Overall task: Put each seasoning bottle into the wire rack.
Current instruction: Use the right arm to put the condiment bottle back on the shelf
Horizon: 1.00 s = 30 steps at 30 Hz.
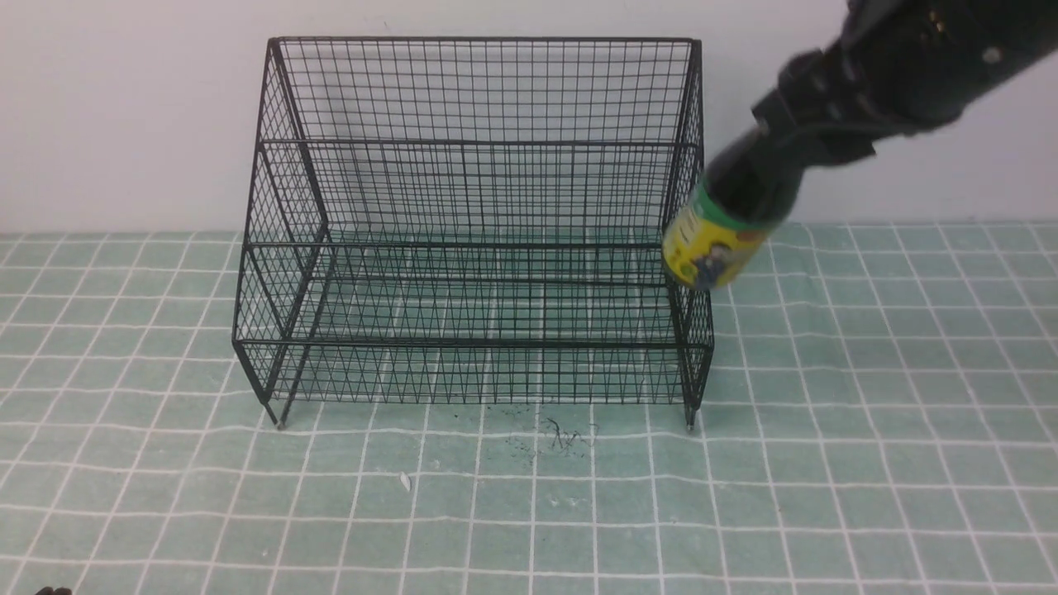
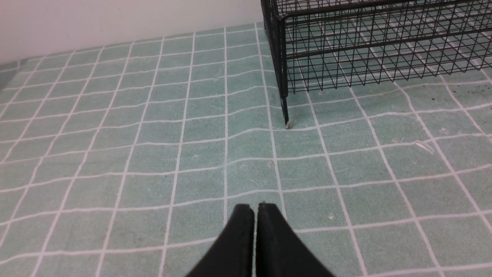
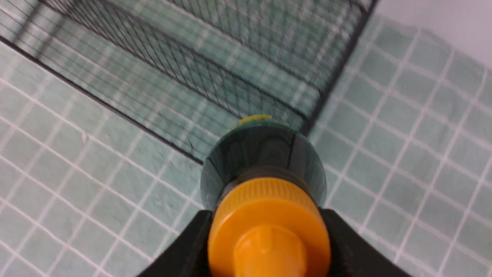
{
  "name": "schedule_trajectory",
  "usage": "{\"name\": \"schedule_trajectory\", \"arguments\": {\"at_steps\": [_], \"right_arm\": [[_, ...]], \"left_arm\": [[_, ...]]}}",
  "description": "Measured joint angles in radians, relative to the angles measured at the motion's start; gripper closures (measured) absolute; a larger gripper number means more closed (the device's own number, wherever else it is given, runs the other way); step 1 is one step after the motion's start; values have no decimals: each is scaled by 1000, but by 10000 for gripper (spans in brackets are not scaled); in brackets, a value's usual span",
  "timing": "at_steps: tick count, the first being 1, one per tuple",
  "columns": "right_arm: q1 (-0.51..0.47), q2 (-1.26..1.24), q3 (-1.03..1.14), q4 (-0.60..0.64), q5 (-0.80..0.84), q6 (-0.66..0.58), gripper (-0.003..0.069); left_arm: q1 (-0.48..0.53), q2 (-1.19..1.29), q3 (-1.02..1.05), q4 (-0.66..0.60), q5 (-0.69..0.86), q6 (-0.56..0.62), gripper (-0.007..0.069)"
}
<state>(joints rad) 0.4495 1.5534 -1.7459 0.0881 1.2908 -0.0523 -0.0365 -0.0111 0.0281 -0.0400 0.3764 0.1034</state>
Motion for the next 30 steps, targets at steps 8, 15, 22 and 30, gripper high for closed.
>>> {"name": "schedule_trajectory", "arguments": {"at_steps": [8,15,22,30], "right_arm": [[1,137,-110,57,0,-43,359],[3,250,-125,126,0,-83,359],[3,302,-128,106,0,-84,359],[4,404,-132,97,-2,-83,361]], "left_arm": [[0,0,0,0,0,0,631],[0,0,0,0,0,0,631],[0,0,0,0,0,0,631],[0,0,0,0,0,-11,631]]}}
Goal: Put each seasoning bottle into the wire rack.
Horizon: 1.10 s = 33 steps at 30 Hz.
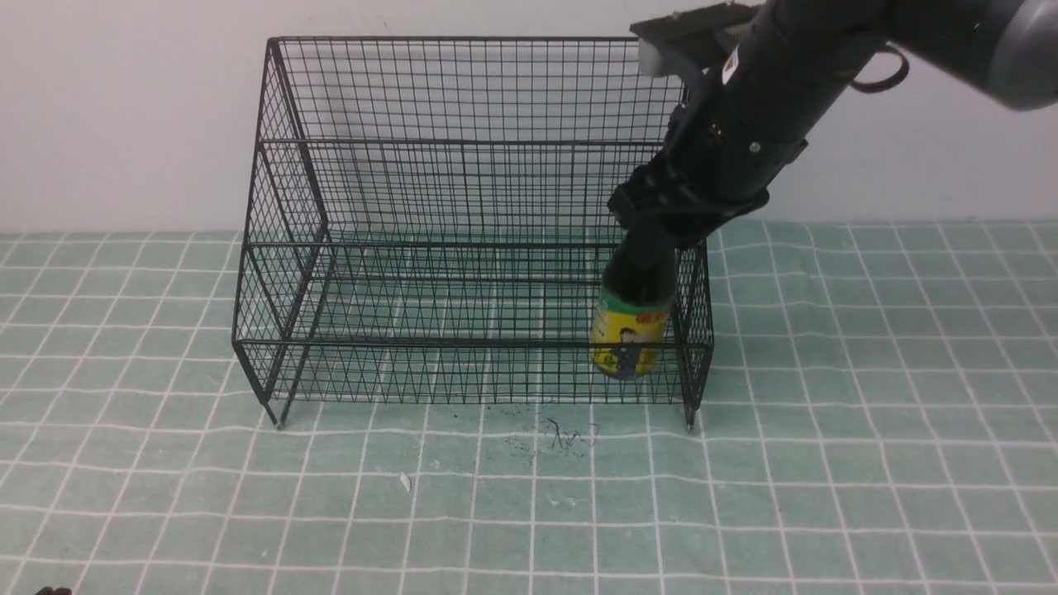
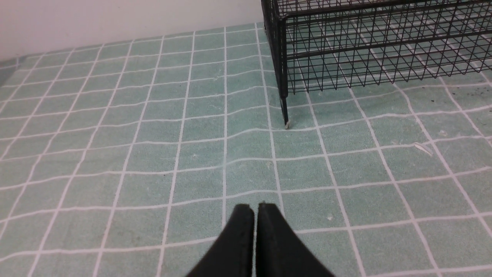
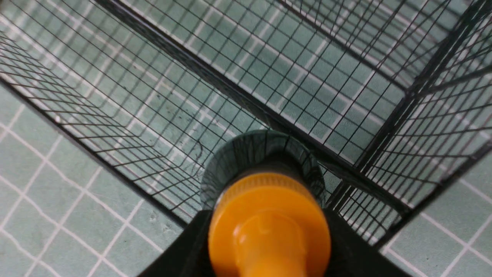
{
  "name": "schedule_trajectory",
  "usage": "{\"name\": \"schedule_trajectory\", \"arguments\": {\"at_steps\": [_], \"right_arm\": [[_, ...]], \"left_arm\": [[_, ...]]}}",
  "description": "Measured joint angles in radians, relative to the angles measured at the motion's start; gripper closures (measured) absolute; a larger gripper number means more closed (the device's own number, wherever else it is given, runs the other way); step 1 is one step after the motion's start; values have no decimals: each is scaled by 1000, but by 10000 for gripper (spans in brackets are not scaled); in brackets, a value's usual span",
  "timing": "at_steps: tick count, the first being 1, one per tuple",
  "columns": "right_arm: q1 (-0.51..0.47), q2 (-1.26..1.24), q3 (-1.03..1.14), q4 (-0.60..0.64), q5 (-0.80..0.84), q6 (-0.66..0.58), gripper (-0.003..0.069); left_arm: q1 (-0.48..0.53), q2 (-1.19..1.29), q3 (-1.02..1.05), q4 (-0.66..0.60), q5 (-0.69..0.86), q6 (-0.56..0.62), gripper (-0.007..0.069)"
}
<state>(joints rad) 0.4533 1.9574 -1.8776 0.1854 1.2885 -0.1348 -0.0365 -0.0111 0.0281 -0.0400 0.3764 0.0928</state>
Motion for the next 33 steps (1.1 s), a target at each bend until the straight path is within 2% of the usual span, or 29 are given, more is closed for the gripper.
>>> {"name": "schedule_trajectory", "arguments": {"at_steps": [8,12,13,16,20,23,25,29,32,33], "right_arm": [[3,36,-12,4,-12,3,347],[8,38,-12,6,-26,35,296],[10,36,-12,-2,-29,58,253],[10,14,-11,-25,-31,91,195],[10,-69,-10,-64,-31,135,163],[10,-182,-10,-104,-31,177,167],[10,-249,-10,-120,-31,190,185],[10,-427,-10,-164,-26,211,295],[10,-577,8,-198,-25,236,442],[10,-647,30,-208,-24,246,526]], "left_arm": [[0,0,0,0,0,0,631],[0,0,0,0,0,0,631],[0,0,0,0,0,0,631],[0,0,0,0,0,0,631],[0,0,0,0,0,-1,631],[0,0,0,0,0,-4,631],[0,0,0,0,0,-6,631],[0,0,0,0,0,-8,631],[0,0,0,0,0,-8,631],[0,0,0,0,0,-8,631]]}}
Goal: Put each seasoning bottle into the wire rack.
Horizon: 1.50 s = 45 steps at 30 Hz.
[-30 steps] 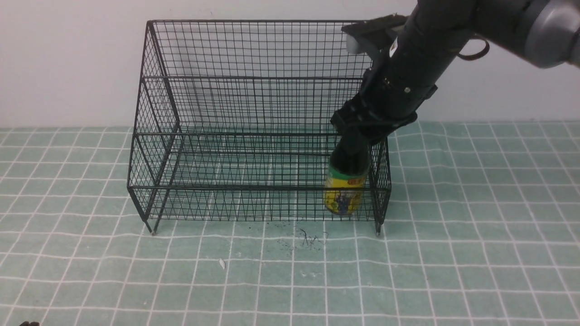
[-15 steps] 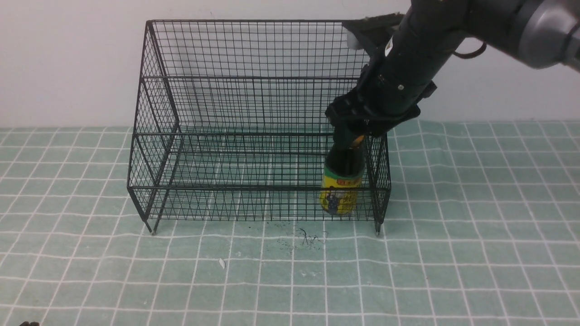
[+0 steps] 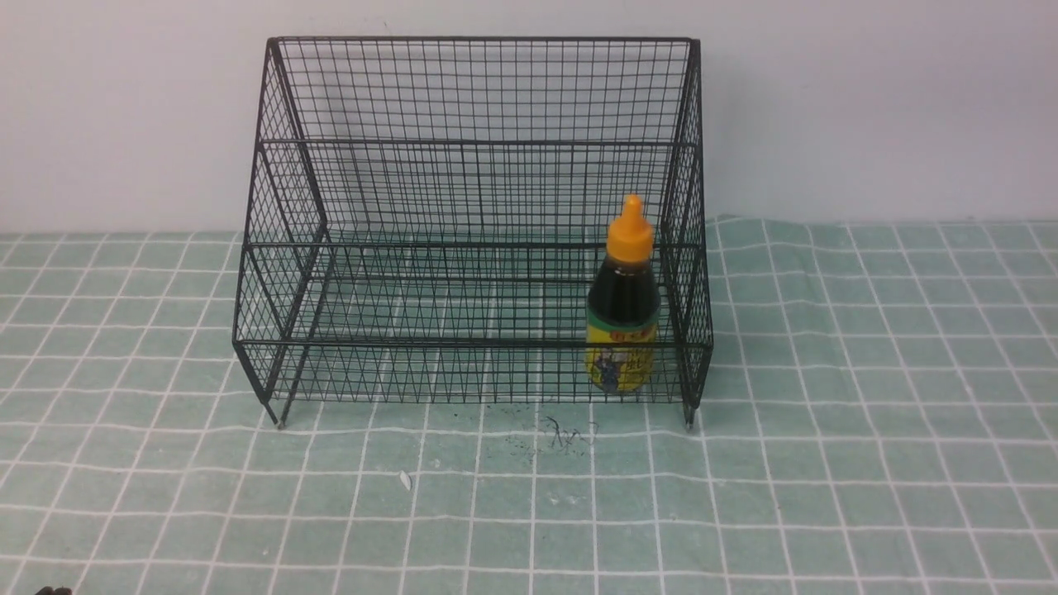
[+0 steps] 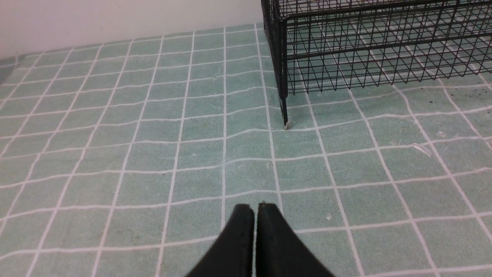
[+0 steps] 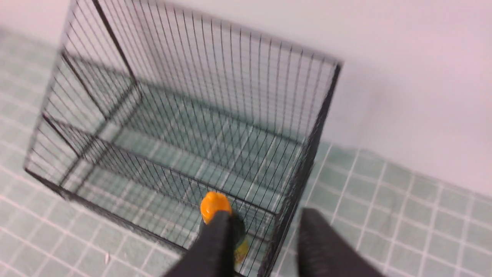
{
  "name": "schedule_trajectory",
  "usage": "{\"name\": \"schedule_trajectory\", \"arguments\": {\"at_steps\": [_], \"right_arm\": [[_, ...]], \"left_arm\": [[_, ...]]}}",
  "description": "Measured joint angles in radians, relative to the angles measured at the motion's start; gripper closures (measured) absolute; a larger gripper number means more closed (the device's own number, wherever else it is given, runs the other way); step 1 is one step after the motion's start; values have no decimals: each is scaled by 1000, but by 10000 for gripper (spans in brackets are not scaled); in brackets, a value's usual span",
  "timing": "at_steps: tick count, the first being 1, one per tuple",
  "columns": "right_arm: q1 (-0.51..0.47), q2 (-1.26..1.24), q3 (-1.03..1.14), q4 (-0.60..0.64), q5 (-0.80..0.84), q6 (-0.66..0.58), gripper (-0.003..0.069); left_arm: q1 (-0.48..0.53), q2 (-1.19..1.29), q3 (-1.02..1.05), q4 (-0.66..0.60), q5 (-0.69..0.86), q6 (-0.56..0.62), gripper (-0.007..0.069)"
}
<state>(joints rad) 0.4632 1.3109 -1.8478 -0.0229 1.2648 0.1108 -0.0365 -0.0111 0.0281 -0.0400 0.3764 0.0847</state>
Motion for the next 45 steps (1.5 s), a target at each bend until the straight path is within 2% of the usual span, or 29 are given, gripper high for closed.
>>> {"name": "schedule_trajectory", "arguments": {"at_steps": [1,3,5,9,11,12,15,18,20,26,32,40,42,45], "right_arm": [[0,-12,5,-2,0,2,539],[0,-173,93,-13,1,18,639],[0,-265,153,-14,2,24,656],[0,-567,464,-14,-63,34,672],[0,-742,650,-14,-185,34,673],[0,-758,668,-14,-198,34,673],[0,-1038,952,-14,-443,68,673],[0,-1163,1081,-14,-570,101,673],[0,-1281,1229,-14,-732,135,673],[0,-1327,1409,48,-940,207,673],[0,-1327,1511,99,-964,222,673],[-5,-1327,1593,-107,-967,81,673],[-51,-1327,1629,-145,-967,71,673],[-171,-1327,1680,-150,-955,71,673]], "left_arm": [[0,0,0,0,0,0,631],[0,0,0,0,0,0,631],[0,0,0,0,0,0,631],[0,0,0,0,0,0,631],[0,0,0,0,0,0,631],[0,0,0,0,0,0,631],[0,0,0,0,0,0,631],[0,0,0,0,0,0,631],[0,0,0,0,0,0,631],[0,0,0,0,0,0,631],[0,0,0,0,0,0,631],[0,0,0,0,0,0,631],[0,0,0,0,0,0,631],[0,0,0,0,0,0,631]]}}
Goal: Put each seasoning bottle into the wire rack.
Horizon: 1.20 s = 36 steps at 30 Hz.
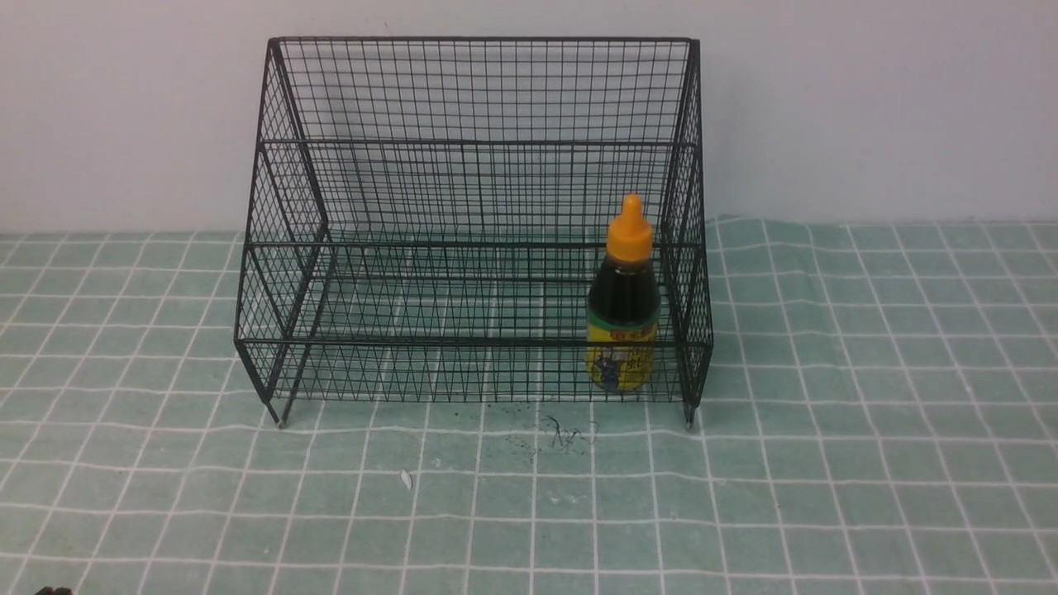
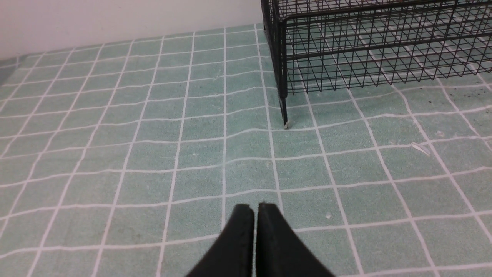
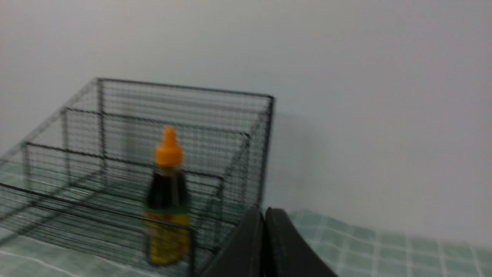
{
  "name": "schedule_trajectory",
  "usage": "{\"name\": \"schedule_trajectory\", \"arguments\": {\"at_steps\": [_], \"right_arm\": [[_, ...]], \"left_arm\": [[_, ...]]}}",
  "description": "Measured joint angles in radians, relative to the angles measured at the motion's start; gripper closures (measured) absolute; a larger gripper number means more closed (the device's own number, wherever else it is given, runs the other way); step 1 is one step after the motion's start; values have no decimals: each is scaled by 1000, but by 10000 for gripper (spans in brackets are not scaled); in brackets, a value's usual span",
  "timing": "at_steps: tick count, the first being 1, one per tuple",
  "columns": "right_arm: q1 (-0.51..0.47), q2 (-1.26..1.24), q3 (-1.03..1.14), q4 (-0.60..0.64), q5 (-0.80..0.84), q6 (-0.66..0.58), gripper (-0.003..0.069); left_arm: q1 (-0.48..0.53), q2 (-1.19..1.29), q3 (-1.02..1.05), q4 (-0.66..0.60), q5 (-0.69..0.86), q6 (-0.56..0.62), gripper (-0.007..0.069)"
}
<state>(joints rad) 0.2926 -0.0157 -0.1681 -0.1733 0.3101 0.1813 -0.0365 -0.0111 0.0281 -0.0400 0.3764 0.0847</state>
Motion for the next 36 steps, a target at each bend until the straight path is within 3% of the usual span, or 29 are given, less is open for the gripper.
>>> {"name": "schedule_trajectory", "arguments": {"at_steps": [4,9,36], "right_arm": [[-205,0,141,28,23,12,673],[-296,1,190,40,62,18,673],[-304,1,190,40,67,26,673]], "left_arm": [[0,0,0,0,0,0,631],[0,0,0,0,0,0,631],[0,0,0,0,0,0,631]]}}
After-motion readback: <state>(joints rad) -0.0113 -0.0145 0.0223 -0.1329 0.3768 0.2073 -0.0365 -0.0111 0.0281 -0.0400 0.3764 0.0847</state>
